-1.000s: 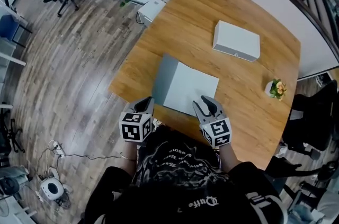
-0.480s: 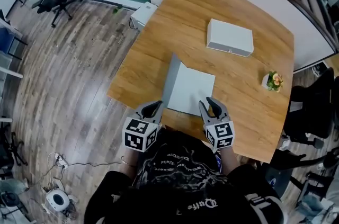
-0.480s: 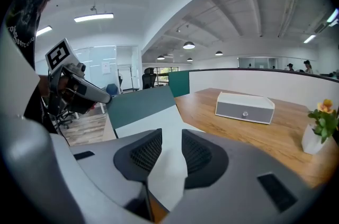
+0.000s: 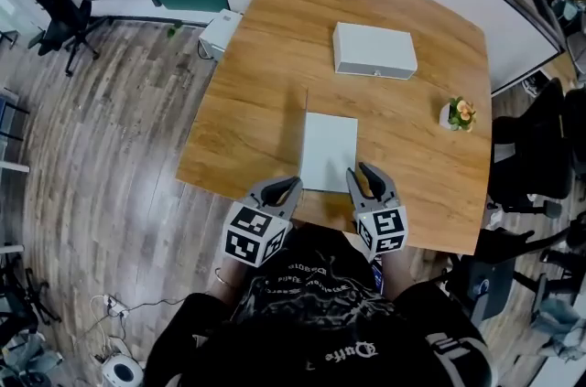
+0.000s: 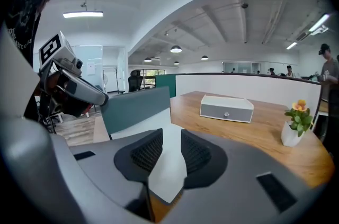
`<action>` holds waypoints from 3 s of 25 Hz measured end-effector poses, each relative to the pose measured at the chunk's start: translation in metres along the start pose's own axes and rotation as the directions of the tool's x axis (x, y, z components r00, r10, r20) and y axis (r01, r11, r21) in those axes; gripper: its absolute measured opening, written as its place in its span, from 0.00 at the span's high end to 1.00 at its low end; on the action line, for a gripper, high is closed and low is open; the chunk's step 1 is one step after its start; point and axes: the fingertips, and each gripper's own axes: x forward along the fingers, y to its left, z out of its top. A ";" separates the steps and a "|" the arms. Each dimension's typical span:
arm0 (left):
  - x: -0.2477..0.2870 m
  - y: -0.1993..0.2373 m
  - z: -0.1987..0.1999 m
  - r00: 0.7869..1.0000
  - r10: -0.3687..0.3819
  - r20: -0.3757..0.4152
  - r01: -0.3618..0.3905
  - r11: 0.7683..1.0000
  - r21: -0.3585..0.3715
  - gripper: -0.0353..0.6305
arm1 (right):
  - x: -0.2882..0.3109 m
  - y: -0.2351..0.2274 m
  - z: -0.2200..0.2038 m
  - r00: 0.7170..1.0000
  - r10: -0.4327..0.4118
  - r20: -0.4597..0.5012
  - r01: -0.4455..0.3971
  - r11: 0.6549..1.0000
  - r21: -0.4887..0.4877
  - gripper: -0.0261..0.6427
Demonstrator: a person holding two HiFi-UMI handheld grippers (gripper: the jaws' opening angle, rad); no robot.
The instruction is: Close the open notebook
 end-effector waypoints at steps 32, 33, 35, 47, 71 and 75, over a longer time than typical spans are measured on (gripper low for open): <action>0.123 -0.084 -0.048 0.974 0.041 -0.221 -0.011 0.991 0.136 0.90 | -0.060 -0.072 -0.036 1.000 -0.004 -0.012 0.004 1.000 0.005 0.81; 0.126 -0.084 -0.050 0.973 0.059 -0.225 -0.024 0.987 0.158 0.90 | -0.061 -0.073 -0.038 1.000 0.003 -0.014 -0.002 1.000 0.003 0.81; 0.133 -0.085 -0.053 0.970 0.087 -0.228 -0.043 0.981 0.191 0.90 | -0.064 -0.075 -0.039 1.000 0.014 -0.018 -0.014 1.000 -0.003 0.81; 0.159 -0.087 -0.079 0.957 0.108 -0.268 -0.081 0.991 0.108 0.90 | -0.078 -0.075 -0.061 0.996 0.062 -0.071 -0.068 0.994 -0.084 0.81; 0.181 -0.116 -0.100 0.949 0.001 -0.314 -0.015 0.999 -0.043 0.51 | -0.077 -0.082 -0.071 0.986 0.157 -0.064 -0.160 0.986 -0.039 0.71; 0.172 -0.120 -0.087 0.971 0.030 -0.238 -0.033 0.999 -0.009 0.49 | -0.079 -0.086 -0.065 0.986 0.164 -0.030 -0.164 0.986 -0.021 0.70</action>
